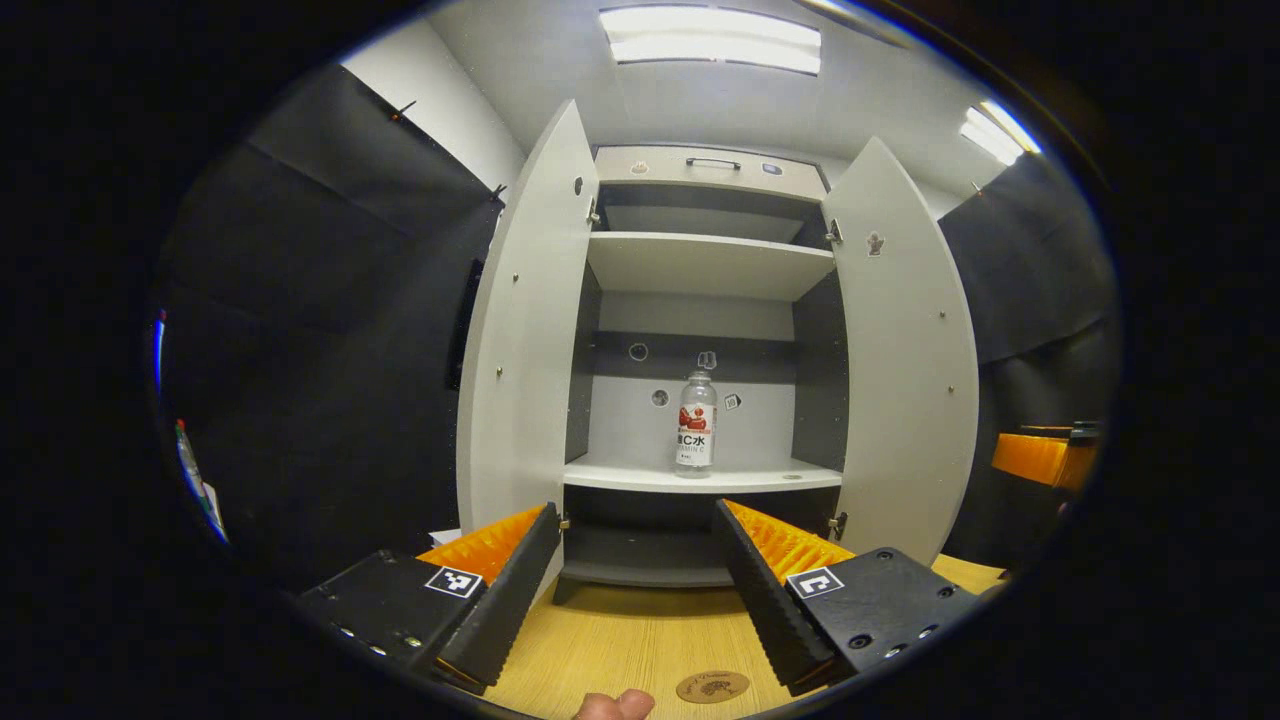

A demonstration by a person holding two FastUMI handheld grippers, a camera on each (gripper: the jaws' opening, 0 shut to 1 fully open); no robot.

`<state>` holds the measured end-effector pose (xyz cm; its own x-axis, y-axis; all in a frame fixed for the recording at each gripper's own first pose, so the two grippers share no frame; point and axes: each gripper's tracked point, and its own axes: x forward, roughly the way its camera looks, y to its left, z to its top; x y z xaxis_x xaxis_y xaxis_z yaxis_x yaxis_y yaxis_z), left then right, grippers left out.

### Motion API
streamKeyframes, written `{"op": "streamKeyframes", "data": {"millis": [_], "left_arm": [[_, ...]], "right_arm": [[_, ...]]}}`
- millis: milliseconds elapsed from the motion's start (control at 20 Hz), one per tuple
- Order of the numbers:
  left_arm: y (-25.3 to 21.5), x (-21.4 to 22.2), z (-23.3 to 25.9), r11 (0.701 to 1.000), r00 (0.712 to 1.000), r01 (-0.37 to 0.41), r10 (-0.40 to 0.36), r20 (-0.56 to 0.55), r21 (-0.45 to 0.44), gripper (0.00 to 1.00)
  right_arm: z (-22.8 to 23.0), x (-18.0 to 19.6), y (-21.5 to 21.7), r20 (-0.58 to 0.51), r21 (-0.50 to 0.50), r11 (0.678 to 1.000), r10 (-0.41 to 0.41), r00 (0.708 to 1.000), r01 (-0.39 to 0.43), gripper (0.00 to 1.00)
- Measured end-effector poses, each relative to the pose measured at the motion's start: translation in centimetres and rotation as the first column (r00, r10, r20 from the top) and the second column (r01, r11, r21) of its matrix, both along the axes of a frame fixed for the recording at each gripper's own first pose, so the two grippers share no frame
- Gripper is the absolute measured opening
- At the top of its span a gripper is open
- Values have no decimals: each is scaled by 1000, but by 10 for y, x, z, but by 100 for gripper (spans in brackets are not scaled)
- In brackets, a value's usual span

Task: Grasp the bottle in the cabinet with the left hand and place it on the coaster, then close the right door with the right hand and the left door with the left hand.

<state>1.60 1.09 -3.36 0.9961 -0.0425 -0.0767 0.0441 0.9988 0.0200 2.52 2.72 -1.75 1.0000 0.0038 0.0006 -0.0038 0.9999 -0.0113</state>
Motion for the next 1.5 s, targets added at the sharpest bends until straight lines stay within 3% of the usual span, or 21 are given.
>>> {"op": "streamKeyframes", "data": {"millis": [50, 100, 200, 250, 300, 700, 750, 800, 1250, 1500], "left_arm": [[0, 1, -2, 1000, 1000, 5, -5, -6, -1, 99], [1, 3, -3, 1000, 1000, 8, -8, -9, -4, 95], [2, 6, -7, 1000, 1000, 15, -15, -19, -9, 95], [3, 7, -8, 1000, 1000, 17, -17, -22, -6, 99], [4, 9, -10, 1000, 999, 22, -22, -24, -1, 95], [-12, 32, -18, 997, 996, 80, -81, -39, -20, 95], [-14, 37, -18, 996, 995, 88, -89, -44, -23, 99], [-18, 44, -18, 995, 994, 101, -102, -48, -27, 95], [-78, 160, -5, 966, 966, 256, -257, -13, -44, 94], [-96, 242, -12, 968, 968, 249, -249, -24, 7, 94]], "right_arm": [[-3, 2, 2, -5, 0, 1000, 2, 1000, -2, 84], [-6, 4, 5, -10, 3, 1000, 5, 1000, -5, 84], [-13, 9, 9, -23, 9, 1000, 9, 1000, -8, 84], [-15, 10, 11, -30, 11, 1000, 8, 1000, -8, 84], [-15, 11, 12, -31, 13, 1000, 9, 999, -9, 84], [-12, 21, 14, -22, 1, 1000, -1, 1000, 1, 84], [-11, 21, 14, -22, -4, 1000, -2, 1000, 2, 84], [-10, 22, 14, -20, -8, 1000, -4, 1000, 3, 84], [-2, 20, 9, 2, -26, 999, -34, 999, 34, 84], [1, 21, -2, -1, -27, 997, -79, 997, 79, 84]]}}
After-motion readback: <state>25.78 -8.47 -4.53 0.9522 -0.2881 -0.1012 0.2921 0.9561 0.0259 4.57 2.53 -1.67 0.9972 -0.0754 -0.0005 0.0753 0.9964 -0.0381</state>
